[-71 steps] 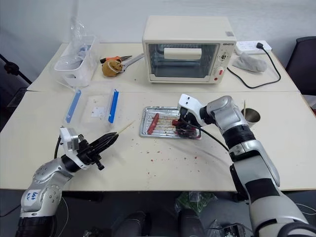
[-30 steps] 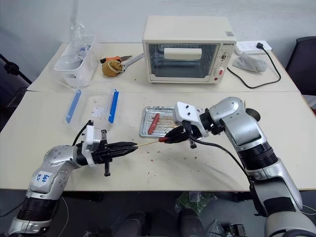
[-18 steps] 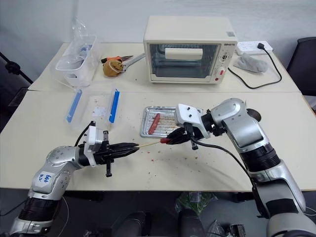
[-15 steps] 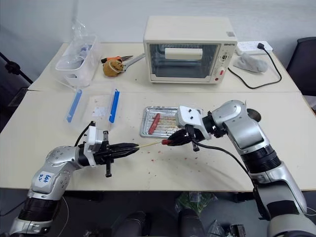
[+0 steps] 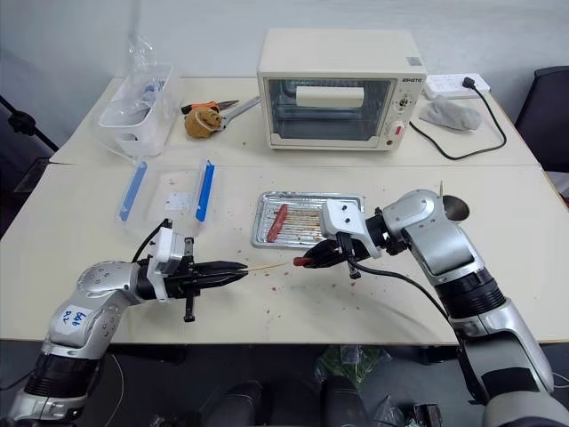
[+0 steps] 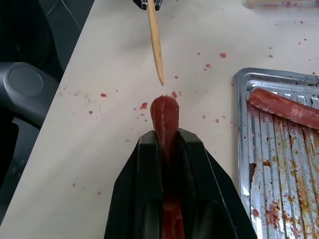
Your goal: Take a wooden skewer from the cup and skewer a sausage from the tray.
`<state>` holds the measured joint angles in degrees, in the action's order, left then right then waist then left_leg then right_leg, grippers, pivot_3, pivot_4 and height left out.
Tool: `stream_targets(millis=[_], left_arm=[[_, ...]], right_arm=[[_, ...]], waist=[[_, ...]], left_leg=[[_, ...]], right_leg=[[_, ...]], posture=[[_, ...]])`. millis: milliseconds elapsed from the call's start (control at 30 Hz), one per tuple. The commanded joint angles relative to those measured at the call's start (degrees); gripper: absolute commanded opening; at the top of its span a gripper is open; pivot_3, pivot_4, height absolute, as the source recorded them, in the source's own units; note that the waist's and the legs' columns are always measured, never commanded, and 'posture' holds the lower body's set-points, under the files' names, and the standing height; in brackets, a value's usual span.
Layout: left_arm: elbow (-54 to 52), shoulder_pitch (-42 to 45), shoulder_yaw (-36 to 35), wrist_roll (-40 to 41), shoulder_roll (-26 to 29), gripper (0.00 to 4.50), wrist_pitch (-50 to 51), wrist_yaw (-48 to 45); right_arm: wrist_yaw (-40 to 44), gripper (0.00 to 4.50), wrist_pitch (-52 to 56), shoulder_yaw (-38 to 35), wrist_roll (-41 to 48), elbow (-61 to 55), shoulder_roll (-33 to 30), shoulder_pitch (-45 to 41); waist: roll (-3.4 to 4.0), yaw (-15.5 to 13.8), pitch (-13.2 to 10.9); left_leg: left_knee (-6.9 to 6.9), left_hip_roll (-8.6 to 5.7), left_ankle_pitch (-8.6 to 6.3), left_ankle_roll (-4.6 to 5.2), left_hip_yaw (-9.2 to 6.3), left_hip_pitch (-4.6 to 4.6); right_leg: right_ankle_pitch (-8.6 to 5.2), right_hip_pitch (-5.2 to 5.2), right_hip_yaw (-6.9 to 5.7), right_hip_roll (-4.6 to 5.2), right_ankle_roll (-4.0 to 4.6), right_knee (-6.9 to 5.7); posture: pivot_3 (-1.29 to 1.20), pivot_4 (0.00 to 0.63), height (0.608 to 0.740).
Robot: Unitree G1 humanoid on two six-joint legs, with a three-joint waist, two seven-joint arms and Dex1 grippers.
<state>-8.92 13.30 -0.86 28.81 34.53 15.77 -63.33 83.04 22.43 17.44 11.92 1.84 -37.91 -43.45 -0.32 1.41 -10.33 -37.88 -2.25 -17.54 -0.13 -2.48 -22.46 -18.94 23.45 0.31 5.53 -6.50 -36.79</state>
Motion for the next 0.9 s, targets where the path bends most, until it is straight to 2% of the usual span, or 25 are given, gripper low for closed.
stream_targets(millis=[33, 900], left_arm=[[-1.7, 0.8, 0.3, 0.3, -0.1, 0.0, -0.4, -0.2], [0.5, 1.1, 0.5, -0.2, -0.1, 0.0, -1.7, -1.0]], right_arm=[[-0.2, 0.26, -0.5, -0.9, 1.2, -1.7, 0.2, -0.1], [0.4, 0.26, -1.7, -0.3, 0.3, -2.5, -0.6, 0.8]], waist=[[0.0, 0.0, 0.0], [0.0, 0.0, 0.0]], left_leg=[[0.0, 0.0, 0.0, 0.0, 0.0, 0.0], [-0.01, 0.0, 0.0, 0.0, 0.0, 0.0]], right_leg=[[0.0, 0.0, 0.0, 0.0, 0.0, 0.0], [0.0, 0.0, -0.01, 0.0, 0.0, -0.01]], posture=[[0.0, 0.15, 0.74], [0.0, 0.15, 0.74]])
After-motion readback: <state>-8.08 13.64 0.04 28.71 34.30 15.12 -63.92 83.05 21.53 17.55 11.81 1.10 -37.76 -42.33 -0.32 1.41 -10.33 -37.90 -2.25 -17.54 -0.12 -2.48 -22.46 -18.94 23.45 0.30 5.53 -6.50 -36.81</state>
